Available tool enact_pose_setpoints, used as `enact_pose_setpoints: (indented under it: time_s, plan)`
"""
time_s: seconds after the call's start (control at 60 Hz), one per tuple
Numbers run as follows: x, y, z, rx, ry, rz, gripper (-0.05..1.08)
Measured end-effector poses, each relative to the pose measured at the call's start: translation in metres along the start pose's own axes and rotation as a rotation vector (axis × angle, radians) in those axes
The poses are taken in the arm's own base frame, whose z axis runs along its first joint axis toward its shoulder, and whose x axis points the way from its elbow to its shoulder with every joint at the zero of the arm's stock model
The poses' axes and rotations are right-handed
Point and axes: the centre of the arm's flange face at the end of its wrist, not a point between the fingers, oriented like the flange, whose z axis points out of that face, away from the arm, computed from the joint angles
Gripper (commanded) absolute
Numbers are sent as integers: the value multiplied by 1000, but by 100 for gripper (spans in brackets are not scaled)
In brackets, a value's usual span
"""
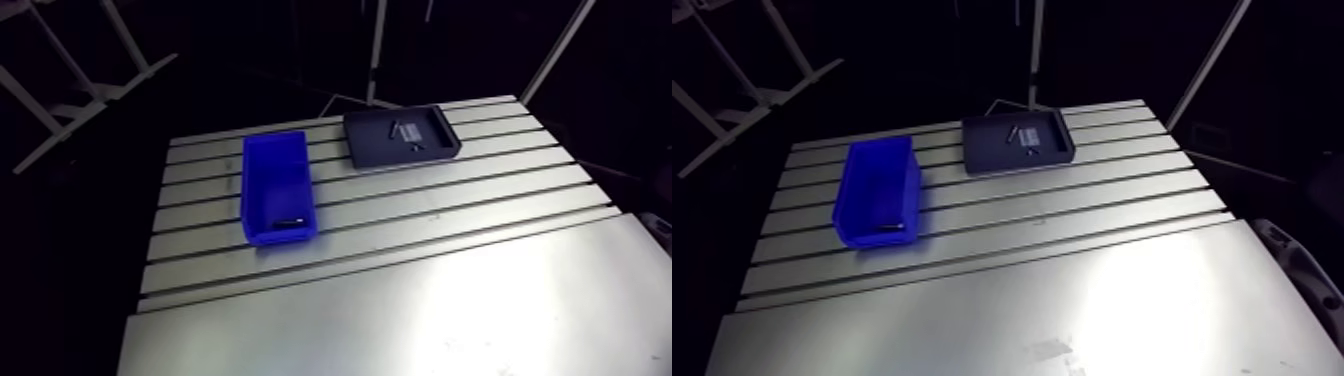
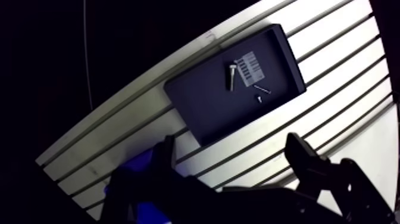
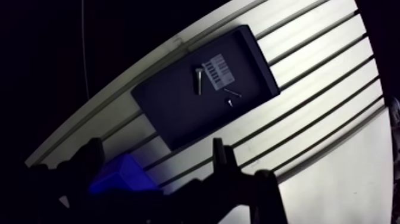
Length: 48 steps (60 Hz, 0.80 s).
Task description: Pick up the M10 bolt from the tray and put it into the blue bin.
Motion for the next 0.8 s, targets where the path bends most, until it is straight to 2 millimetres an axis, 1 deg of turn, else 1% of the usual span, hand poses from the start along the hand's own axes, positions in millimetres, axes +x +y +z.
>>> enact_pose_setpoints:
  time_s: [0.333,0.8]
  plan:
    - [3,11,31,-1,11,23,1]
    - [9,21,70,-17,-34,42,1]
